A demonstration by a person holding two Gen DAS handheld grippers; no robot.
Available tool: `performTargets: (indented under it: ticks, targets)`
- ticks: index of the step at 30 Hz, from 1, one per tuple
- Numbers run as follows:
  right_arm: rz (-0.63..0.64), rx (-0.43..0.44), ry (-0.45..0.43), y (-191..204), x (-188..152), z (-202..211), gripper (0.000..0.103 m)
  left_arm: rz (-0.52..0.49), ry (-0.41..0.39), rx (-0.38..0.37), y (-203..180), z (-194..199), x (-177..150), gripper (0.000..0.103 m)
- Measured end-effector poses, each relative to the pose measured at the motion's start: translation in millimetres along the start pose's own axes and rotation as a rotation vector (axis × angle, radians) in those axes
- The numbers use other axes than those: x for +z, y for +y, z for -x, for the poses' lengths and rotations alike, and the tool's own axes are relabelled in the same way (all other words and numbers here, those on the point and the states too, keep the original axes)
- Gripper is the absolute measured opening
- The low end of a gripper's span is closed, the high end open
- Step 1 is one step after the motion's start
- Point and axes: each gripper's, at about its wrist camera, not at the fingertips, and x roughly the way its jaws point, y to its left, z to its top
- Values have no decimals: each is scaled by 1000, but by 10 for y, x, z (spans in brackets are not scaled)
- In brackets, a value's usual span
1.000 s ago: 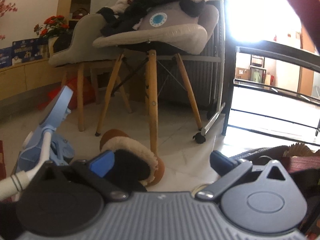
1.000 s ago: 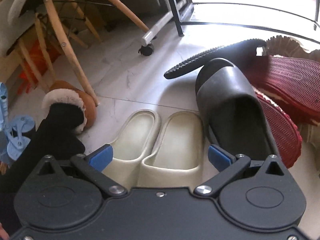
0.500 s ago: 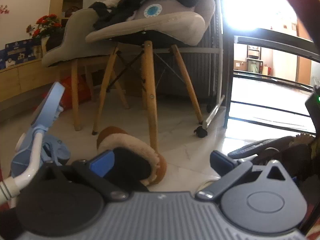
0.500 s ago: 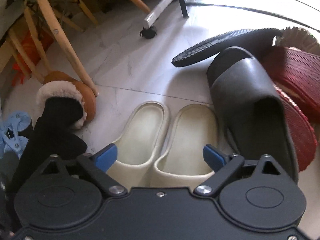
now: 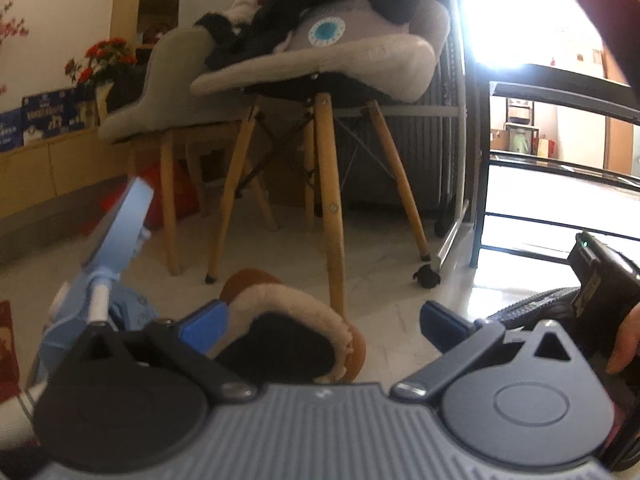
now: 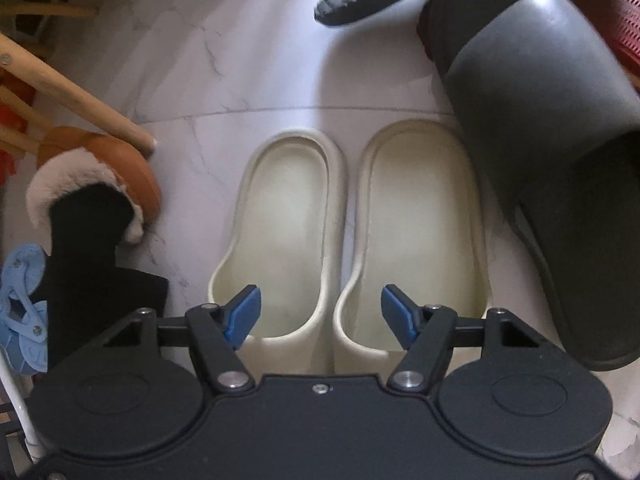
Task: Organize scattered shoes
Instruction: 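Grasp both cream slides together by their inner edges with the right tool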
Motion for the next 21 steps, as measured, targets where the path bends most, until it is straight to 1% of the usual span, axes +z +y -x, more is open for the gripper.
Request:
performTargets:
  ticks: [1,3,6,8,9,10,11,12,15,18,21]
  targets:
    - [-4,-3,11,9,6,-22,68,3,-1,1,8,-2,6,102]
    - [-13,-27,59,50,4,-106,67,10,-12,4,17,1,20,102]
    - [-24,-97,99,138,8,-192,67,14,-27,8,18,14,48,102]
    - [-50,-141,116,194,30,-236,63,19,-39,12,24,22,66,102]
    - [-59,-152,125,223,48,-260,53,18,-45,15,28,25,73,102]
    - [-58,-161,134,251,60,-281,33,18,-51,17,32,29,79,102]
    - [-20,-201,146,320,69,-323,30,12,-55,23,34,26,82,102]
    - [2,-231,158,368,75,-365,28,5,-57,30,35,22,84,102]
    - [-25,-259,189,358,77,-479,28,1,-57,48,62,0,89,102]
    - [-50,-267,201,351,92,-523,29,31,-36,58,116,-67,100,102]
    - [-8,-277,209,389,68,-528,26,42,-26,61,122,-100,111,102]
